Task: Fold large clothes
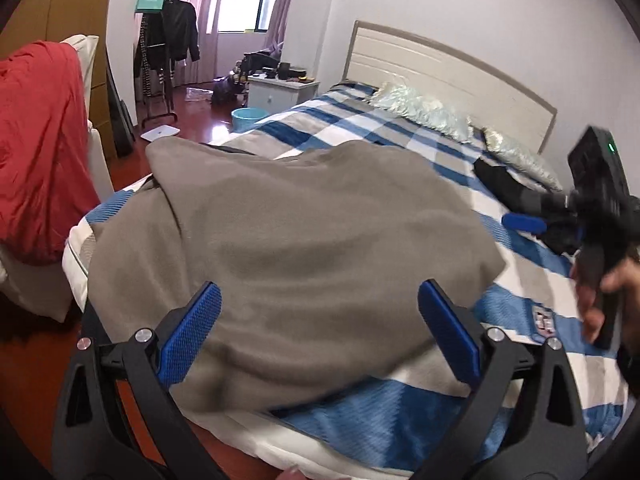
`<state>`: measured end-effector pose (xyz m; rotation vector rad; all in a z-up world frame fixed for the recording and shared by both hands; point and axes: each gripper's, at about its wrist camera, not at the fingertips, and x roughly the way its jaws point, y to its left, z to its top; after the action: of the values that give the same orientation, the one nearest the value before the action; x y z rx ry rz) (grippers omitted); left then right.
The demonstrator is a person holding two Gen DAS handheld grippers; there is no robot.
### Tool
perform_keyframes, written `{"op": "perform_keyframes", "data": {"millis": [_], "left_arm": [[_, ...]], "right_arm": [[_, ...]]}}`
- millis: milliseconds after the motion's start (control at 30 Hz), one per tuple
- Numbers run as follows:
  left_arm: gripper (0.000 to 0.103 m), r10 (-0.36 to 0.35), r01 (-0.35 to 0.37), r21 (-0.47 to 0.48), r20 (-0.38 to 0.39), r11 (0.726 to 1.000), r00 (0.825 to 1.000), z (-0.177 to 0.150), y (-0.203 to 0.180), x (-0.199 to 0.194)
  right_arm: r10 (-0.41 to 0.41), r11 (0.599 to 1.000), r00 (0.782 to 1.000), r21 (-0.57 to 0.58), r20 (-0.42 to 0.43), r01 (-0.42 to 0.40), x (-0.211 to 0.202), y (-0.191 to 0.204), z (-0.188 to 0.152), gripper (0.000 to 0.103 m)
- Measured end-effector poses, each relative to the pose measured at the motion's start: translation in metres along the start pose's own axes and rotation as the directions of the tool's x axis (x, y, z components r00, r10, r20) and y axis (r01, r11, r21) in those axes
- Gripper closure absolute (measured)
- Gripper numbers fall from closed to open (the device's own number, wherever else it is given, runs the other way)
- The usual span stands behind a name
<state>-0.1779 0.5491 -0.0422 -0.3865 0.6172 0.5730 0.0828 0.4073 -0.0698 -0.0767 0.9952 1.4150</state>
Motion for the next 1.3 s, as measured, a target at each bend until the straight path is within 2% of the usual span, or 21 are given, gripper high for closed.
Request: {"op": "perform_keyframes", "data": {"millis": [100,233,333,567,767,867,1000,1300], "left_arm": [[0.006,0.007,-0.007,0.004,-0.003,1.000,1.000,-0.006,-0.016,-0.012],[0.006,-0.018,0.018,-0.006,-0.008,1.000,1.000,-0.019,-0.032,-0.026],[0.006,-0.026,0.026,0.002,-0.003,1.000,1.000,-0.026,-0.045,-0.033],[0.006,0.017,-0.017,0.033,0.016,0.999,1.000,-0.027,-0.064,-0.042],[0.006,0.033,-0.034,0.032,0.024,0.999,0.999,-0.025,-0.065,-0.042],[0.006,0.068,-0.069,0.043,0.021,0.997,0.997,-0.024,-0.065,-0.040],[0.006,0.057,-0.058,0.032,0.032,0.998,0.998,-0.023,-0.061,-0.039],[0.006,0.084,-0.084,0.013,0.034,0.996,0.996,-0.019,-0.049,-0.038]], "right_arm": [[-0.051,0.989,0.999,-0.137,0.009,0.052,-0.015,0.023,-0.028,0.005],[-0.047,0.981,0.999,-0.185,0.016,0.049,-0.029,0.036,-0.053,0.005],[-0.045,0.979,0.999,-0.201,0.021,0.048,-0.032,0.041,-0.057,0.005],[-0.074,0.978,0.997,-0.193,0.030,0.078,-0.038,0.042,-0.062,0.005],[-0.096,0.977,0.995,-0.185,0.037,0.101,-0.041,0.037,-0.062,0.005],[-0.111,0.973,0.993,-0.198,0.041,0.117,-0.038,0.038,-0.062,0.005],[-0.112,0.971,0.993,-0.210,0.032,0.116,-0.029,0.041,-0.062,0.005],[-0.109,0.967,0.993,-0.226,0.039,0.115,-0.021,0.049,-0.058,0.005]]}}
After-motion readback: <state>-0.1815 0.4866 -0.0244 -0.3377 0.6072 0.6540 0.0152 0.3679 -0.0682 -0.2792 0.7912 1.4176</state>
